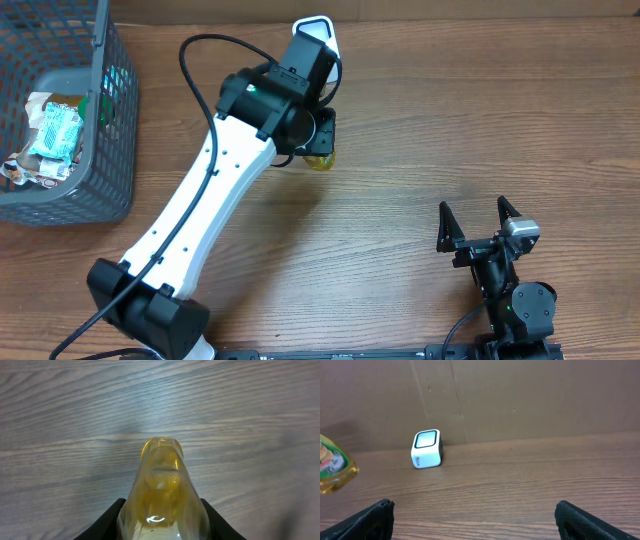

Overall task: Scan the item barcode
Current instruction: 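Carry the yellow bottle to the scanner and lower it onto the table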

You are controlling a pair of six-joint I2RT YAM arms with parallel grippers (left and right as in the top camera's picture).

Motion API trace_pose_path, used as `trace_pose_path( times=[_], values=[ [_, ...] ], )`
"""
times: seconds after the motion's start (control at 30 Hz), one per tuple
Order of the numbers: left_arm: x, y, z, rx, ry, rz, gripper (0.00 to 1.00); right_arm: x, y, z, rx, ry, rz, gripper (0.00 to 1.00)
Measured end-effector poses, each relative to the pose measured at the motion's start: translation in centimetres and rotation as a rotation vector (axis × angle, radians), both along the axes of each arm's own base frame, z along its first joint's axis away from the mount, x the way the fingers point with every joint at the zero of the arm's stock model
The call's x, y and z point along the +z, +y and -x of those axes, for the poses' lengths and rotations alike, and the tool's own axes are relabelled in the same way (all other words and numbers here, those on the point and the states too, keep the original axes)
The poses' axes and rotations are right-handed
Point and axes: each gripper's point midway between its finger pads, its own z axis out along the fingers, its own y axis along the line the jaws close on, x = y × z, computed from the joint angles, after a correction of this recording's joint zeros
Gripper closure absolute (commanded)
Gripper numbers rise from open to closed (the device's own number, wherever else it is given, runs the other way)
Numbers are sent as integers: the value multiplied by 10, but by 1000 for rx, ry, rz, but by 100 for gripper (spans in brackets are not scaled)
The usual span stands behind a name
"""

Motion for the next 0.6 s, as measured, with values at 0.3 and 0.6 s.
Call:
trace_pose_path(
  times=[0.3, 0.6],
  values=[
    [-35, -8, 2, 120, 36, -129, 96, 0, 0, 0, 0, 0, 0, 0],
    [-82, -7, -6, 181, 68, -274, 96, 0, 0, 0, 0, 0, 0, 0]
  ],
)
